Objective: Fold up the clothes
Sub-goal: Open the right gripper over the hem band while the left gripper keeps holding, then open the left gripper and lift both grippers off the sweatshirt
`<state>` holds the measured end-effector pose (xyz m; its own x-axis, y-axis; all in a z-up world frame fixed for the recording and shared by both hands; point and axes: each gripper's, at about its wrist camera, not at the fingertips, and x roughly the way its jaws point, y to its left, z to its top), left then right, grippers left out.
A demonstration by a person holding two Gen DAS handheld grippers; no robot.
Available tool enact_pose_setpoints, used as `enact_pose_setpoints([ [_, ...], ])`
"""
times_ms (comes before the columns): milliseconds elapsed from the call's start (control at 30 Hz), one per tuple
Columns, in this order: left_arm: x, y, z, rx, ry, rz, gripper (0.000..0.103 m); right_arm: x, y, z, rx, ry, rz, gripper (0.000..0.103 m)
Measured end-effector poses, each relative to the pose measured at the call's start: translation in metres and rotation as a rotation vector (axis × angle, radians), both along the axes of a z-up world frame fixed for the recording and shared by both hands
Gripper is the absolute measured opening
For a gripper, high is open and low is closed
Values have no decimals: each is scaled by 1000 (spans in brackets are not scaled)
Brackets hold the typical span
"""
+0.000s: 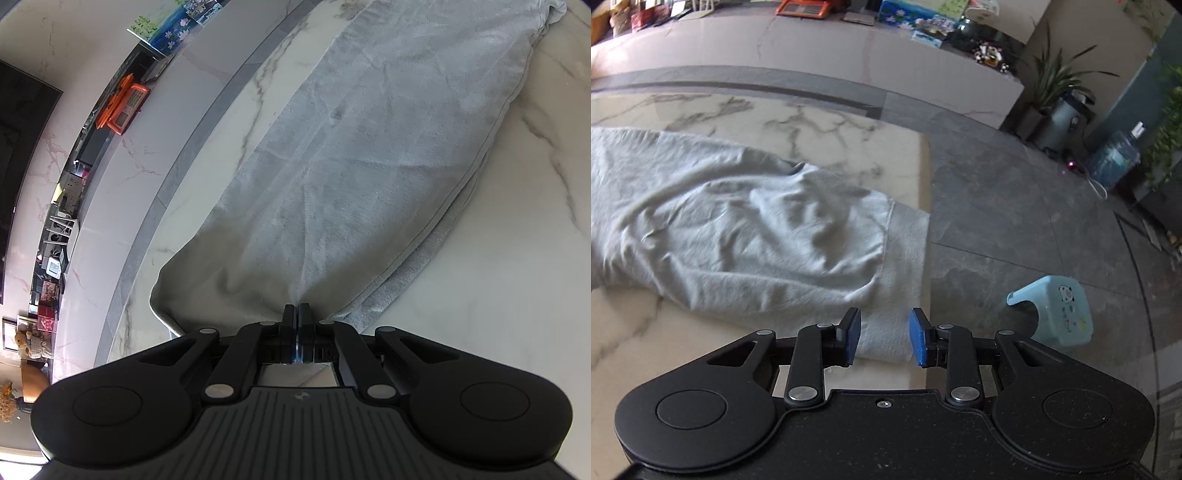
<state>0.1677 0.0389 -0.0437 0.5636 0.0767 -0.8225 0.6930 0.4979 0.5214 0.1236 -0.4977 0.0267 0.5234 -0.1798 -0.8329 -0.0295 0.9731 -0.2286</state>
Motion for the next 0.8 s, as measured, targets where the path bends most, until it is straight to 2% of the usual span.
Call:
enact_pose_setpoints([
  [133,0,1,1,-9,5,1,0,11,7,-9,32,25,-2,27],
  [233,0,2,1,-10,5,-8,0,16,14,-24,19,69,0,27],
  [433,3,2,3,-7,37,-24,0,22,21,-32,-60,134,21,26],
  [533,0,2,6,-19,66,-30,0,27,26,-34,-145,197,36,26],
  [733,-12,6,15,-104,157,-42,0,29,31,-39,-250,245,31,26],
  [800,-11,10,18,-124,169,-20,2,29,35,-37,-261,242,29,20],
])
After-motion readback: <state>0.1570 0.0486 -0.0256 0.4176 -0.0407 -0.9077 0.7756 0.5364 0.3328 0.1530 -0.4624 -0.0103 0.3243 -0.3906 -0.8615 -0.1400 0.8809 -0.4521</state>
